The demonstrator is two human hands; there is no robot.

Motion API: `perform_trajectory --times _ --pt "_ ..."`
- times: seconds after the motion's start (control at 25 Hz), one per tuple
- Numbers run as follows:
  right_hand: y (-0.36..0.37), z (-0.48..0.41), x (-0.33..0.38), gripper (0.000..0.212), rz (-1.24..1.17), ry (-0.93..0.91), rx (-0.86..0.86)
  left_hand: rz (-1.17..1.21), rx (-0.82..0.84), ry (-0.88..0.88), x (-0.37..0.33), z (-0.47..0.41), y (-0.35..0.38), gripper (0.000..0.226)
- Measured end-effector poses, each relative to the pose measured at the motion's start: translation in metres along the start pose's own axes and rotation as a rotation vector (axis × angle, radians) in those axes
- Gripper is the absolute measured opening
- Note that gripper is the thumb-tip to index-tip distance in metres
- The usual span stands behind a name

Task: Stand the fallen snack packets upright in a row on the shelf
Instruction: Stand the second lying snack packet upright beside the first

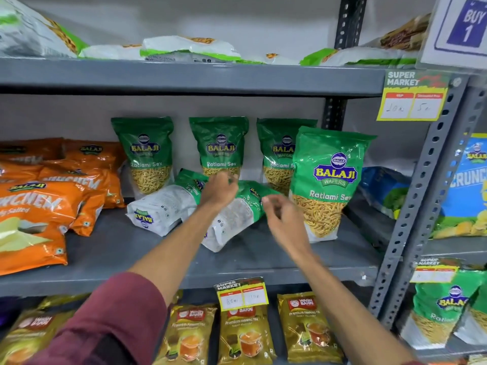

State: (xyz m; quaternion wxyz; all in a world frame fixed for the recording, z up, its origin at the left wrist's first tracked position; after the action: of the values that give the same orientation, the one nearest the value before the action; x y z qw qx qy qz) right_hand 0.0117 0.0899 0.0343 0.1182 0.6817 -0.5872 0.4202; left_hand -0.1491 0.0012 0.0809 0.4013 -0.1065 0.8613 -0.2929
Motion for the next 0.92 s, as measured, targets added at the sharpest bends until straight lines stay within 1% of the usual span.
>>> perform_trajectory --times 0.08,0.12,0.16,0.2,0.24,0.32,0.36,0.4,0.44,0.48,0.52,0.56,0.6,0.64,0.72,0.84,0.92 --pt "0.034 0.008 -0.012 0.064 0.028 0.336 0.243 -0.234 0.118 -0.156 0.034 -0.003 -0.006 0.035" --pt "0.048 0.015 -0.016 0.070 -0.045 0.514 0.322 -0.302 0.197 -0.234 0.046 0.003 -0.007 0.037" --pt "0.060 0.020 -0.018 0.073 -0.151 0.657 0.350 -0.328 0.264 -0.298 0.056 0.007 -0.005 0.041" --pt "0.068 0.023 -0.017 0.072 -0.241 0.736 0.343 -0.313 0.299 -0.340 0.060 0.012 -0.005 0.044" --pt "0.077 0.023 -0.018 0.066 -0.299 0.756 0.323 -0.270 0.307 -0.372 0.063 0.014 -0.002 0.044" --pt "0.088 0.023 -0.017 0.047 -0.358 0.737 0.267 -0.087 0.289 -0.402 0.068 0.011 0.000 0.035" --pt "0.088 0.022 -0.015 0.037 -0.374 0.725 0.242 0.033 0.263 -0.418 0.070 0.009 0.000 0.026" --pt "0.086 0.020 -0.012 0.032 -0.384 0.699 0.221 0.152 0.216 -0.431 0.074 0.006 -0.001 0.014" --pt "0.082 0.015 -0.008 0.033 -0.378 0.652 0.194 0.258 0.167 -0.432 0.075 0.007 -0.004 0.007" --pt "0.076 0.008 -0.003 0.042 -0.356 0.585 0.169 0.366 0.117 -0.426 0.075 0.007 -0.004 0.015" --pt "0.070 0.000 0.001 0.054 -0.318 0.500 0.143 0.467 0.069 -0.416 0.074 0.009 -0.006 0.031" --pt "0.067 -0.006 0.005 0.066 -0.276 0.405 0.124 0.548 0.027 -0.405 0.074 0.011 -0.007 0.044" --pt "0.065 -0.011 0.009 0.074 -0.232 0.302 0.109 0.600 -0.019 -0.385 0.073 0.014 -0.007 0.052" --pt "0.067 -0.015 0.009 0.078 -0.189 0.208 0.097 0.617 -0.066 -0.366 0.075 0.016 -0.005 0.057" --pt "0.072 -0.019 0.000 0.076 -0.134 0.109 0.087 0.638 -0.151 -0.341 0.077 0.020 -0.001 0.058" --pt "0.076 -0.022 -0.014 0.064 -0.126 0.105 0.082 0.600 -0.181 -0.319 0.072 0.019 0.006 0.051" --pt "0.080 -0.026 -0.020 0.063 -0.131 0.119 0.107 0.561 -0.171 -0.309 0.071 0.015 0.011 0.048"
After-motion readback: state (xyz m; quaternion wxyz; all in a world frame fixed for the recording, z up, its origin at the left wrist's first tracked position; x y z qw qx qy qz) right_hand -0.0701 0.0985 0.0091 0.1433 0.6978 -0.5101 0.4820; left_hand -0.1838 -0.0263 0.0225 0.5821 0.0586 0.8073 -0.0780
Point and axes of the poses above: each hand's wrist, its own z-axis away from the middle knuckle, its own y-axis out of the palm, x = y × z, the point moved 5 cm from there along -z, towards the middle knuckle, and after that the axes turned 9 degrees about -x, right-handed, at the moved point
